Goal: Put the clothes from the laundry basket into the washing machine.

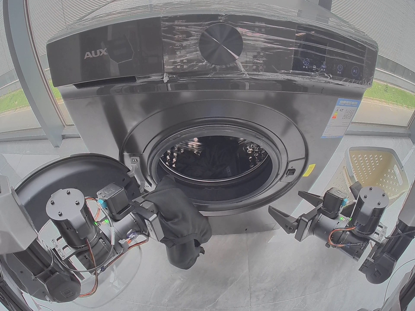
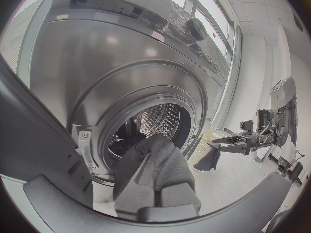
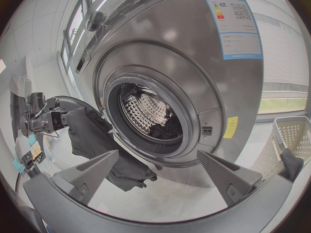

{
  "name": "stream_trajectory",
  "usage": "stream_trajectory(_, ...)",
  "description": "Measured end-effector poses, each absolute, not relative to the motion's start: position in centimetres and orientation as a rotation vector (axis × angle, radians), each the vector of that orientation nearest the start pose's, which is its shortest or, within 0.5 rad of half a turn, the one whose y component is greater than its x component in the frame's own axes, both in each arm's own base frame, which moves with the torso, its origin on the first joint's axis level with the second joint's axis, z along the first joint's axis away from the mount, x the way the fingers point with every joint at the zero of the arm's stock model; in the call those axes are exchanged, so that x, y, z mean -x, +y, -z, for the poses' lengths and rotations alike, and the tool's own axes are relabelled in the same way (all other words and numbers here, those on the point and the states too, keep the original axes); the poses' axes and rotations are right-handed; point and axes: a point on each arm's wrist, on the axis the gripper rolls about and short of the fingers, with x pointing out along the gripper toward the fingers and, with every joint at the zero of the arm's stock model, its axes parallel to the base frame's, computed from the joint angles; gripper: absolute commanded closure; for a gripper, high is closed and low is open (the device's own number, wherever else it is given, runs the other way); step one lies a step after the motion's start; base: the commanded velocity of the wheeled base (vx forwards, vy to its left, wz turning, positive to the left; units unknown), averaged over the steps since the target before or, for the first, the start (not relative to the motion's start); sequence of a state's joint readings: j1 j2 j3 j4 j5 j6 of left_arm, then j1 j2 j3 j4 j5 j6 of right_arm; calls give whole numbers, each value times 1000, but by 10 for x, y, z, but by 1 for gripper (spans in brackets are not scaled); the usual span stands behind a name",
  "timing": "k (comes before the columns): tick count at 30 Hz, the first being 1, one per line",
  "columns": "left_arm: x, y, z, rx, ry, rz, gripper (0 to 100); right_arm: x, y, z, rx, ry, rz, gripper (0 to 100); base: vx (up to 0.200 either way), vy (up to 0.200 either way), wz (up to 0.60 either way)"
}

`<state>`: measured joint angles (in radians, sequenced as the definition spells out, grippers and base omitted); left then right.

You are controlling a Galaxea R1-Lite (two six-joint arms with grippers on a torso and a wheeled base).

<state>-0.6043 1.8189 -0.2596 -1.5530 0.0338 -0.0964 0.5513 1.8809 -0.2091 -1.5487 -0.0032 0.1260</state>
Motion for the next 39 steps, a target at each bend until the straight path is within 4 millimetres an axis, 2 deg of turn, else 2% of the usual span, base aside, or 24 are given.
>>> stream_trajectory(16, -210, -145, -113, 86, 47, 571, 100, -214, 132, -88, -86, 167, -540, 0, 0, 0, 0)
stream_trajectory(22, -211, -145, -112, 85, 49, 569, 100, -215, 132, -88, -85, 171, -538, 0, 200, 0, 0)
stream_trajectory(30, -213, -147, -112, 76, 45, 571, 100, -214, 133, -87, -84, 172, -544, 0, 0, 0, 0)
stream_trajectory(39, -208, -159, -108, 64, 53, 604, 100, -199, 141, -87, -75, 187, -603, 0, 0, 0, 0)
